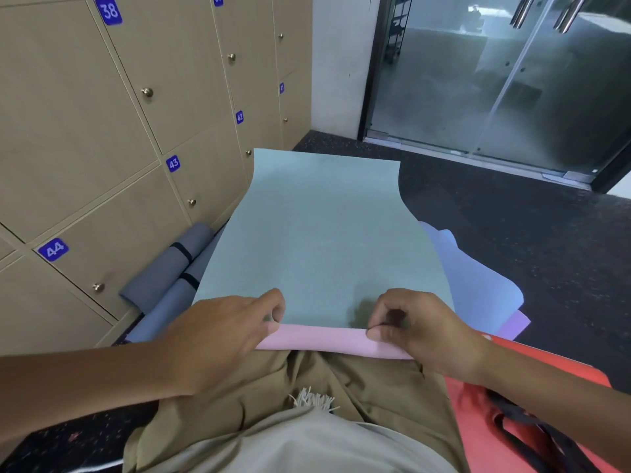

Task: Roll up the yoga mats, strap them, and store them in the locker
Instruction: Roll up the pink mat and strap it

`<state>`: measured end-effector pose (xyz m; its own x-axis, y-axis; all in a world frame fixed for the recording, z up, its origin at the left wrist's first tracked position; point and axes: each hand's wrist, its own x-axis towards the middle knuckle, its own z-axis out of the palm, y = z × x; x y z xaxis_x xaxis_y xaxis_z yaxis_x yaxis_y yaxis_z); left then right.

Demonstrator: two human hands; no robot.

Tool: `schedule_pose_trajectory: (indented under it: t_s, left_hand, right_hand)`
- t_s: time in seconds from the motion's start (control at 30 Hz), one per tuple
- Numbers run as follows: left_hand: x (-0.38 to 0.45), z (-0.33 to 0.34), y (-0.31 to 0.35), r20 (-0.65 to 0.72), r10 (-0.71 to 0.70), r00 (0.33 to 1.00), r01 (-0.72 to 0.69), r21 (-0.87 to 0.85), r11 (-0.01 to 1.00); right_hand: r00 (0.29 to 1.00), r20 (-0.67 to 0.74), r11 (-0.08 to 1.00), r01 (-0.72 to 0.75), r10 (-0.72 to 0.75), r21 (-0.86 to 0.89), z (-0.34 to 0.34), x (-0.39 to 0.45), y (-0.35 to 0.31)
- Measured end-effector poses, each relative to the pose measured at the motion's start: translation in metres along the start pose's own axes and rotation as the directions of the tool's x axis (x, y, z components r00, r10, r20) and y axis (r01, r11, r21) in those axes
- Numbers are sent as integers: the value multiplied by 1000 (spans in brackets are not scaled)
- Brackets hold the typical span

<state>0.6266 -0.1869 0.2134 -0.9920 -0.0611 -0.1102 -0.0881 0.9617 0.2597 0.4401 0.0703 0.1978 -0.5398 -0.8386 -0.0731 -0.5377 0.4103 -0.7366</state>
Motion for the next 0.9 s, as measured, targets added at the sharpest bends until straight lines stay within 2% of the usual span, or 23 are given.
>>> schedule_pose_trajectory:
  t_s: [0.13, 0.33, 0.4, 0.5, 0.63, 0.77, 0.9]
  left_hand:
    - [1, 2, -20, 46, 147, 988, -138, -153, 979]
    - [14, 9, -37, -76, 238, 968, -250, -236, 939]
    - [16, 9, -39, -96, 294, 951, -308, -195, 931]
    - [19, 7, -39, -68, 366, 928, -371, -112, 922]
    - [25, 7, -39, -24, 370, 929, -370, 2, 929]
    - [28, 2, -38, -46, 339, 940, -339, 20, 941]
    - [31, -2, -28, -124, 398, 909, -372, 193, 908]
  right_hand:
    - [984, -46, 983, 174, -172, 51, 2, 0, 14]
    - [871, -118, 868, 446, -477, -217, 10, 6, 31]
    - [840, -113, 831, 491, -531, -262, 12, 7, 34]
    - [816, -76, 791, 526, -573, -314, 12, 8, 38]
    - [802, -22, 756, 552, -596, -353, 11, 13, 41]
    - [815, -9, 768, 543, -580, -339, 8, 20, 41]
    - [843, 15, 785, 508, -538, -355, 6, 23, 39]
